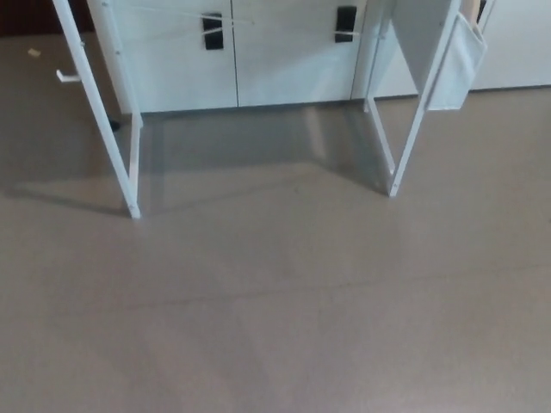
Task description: The robot walks towards a desk on which an eraser is kept on the left hand side and a container is kept on the right hand side. The robot picks up the eraser using its left hand and places it in the container.
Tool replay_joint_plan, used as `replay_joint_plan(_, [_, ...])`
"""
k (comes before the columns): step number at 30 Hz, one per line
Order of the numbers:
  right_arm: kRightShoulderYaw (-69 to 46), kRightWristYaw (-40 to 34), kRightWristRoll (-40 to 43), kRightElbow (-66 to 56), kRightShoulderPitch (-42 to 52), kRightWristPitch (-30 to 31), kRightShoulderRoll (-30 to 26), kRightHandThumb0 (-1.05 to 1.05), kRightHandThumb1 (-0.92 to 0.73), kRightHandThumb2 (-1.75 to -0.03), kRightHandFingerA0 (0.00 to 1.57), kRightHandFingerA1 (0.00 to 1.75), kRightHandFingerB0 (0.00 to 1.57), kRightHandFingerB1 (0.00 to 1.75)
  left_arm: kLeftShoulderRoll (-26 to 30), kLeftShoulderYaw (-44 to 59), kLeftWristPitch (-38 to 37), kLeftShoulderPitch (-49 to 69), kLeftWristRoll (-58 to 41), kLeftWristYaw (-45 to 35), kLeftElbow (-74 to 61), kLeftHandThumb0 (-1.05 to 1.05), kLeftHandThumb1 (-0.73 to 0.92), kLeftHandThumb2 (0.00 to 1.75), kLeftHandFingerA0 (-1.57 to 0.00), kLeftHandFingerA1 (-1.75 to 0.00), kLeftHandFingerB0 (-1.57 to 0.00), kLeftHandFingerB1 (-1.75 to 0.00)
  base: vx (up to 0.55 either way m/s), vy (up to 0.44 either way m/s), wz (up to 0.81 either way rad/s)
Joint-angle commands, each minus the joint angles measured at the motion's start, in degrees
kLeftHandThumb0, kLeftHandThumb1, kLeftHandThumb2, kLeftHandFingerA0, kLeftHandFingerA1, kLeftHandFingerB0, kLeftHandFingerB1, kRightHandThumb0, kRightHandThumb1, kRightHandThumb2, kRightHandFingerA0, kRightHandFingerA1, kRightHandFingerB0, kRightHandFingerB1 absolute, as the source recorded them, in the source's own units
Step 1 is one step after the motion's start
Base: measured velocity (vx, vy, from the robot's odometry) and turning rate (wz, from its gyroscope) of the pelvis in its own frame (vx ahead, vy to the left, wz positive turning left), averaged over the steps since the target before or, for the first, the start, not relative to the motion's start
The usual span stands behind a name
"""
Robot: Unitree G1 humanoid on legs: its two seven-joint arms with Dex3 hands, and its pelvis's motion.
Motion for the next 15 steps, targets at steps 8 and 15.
replay_joint_plan(8, [-0.3,0.3,0.6,0.2,0.0,-1.4,-0.6,-0.21,-0.51,-0.93,0.3,0.57,0.12,0.48,0.8,-0.4,-1.1,0.0,0.1,0.0,-0.1,-0.2,0.59,0.58,-0.38,-0.39,-0.3,-0.33,0.22,0.009,0.06])
replay_joint_plan(15, [-0.1,-0.1,-0.1,2.0,-0.8,-2.1,-1.1,-0.24,-0.7,-0.6,0.39,0.43,0.24,0.33,0.7,-0.2,-1.3,-0.3,0.0,0.1,0.4,-0.2,0.59,0.58,-0.39,-0.4,-0.31,-0.34,0.28,-0.208,0.04])
